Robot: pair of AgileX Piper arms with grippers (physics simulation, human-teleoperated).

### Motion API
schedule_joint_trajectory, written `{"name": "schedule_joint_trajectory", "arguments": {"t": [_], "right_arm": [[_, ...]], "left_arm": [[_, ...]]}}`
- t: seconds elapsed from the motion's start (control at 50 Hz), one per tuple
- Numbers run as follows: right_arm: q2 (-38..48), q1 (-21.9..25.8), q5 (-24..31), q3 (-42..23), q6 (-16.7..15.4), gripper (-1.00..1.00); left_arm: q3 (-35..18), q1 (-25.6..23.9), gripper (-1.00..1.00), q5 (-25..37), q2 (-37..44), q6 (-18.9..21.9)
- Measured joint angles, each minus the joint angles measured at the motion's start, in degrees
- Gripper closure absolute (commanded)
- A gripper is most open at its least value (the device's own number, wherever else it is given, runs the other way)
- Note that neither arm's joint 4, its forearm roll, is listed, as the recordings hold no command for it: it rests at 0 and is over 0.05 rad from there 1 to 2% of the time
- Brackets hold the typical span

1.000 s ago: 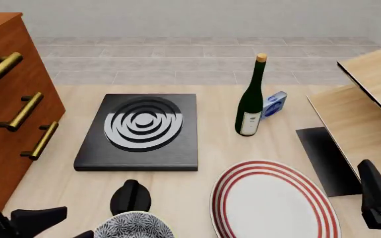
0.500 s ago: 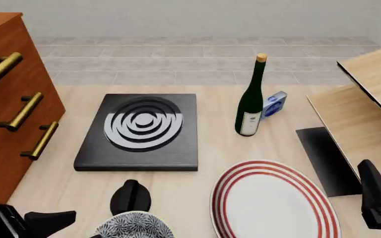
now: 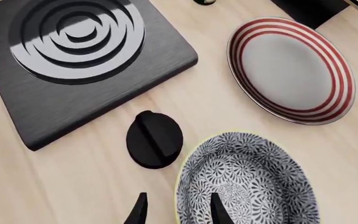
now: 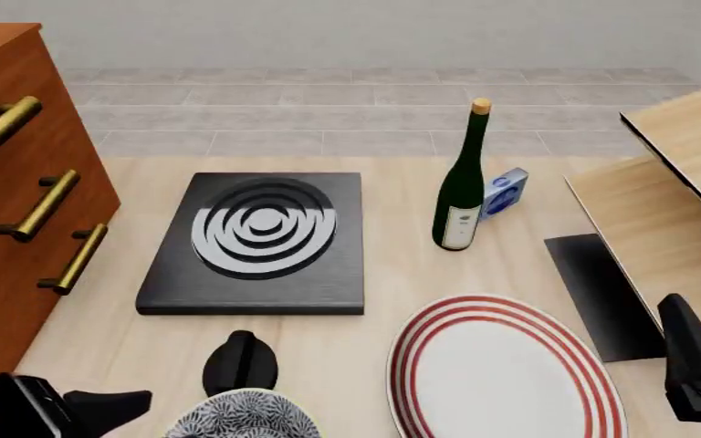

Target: Put the bowl on the stove.

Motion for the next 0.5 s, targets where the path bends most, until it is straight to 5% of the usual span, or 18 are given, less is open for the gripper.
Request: {"name": "schedule_joint_trajectory", "arguments": {"t": [0.5], "right_arm": [[0.0, 0.0, 0.0, 0.0, 0.0, -1.0]], "left_arm": [[1.4, -0.4, -1.0, -8.2, 8.8, 0.5]]}}
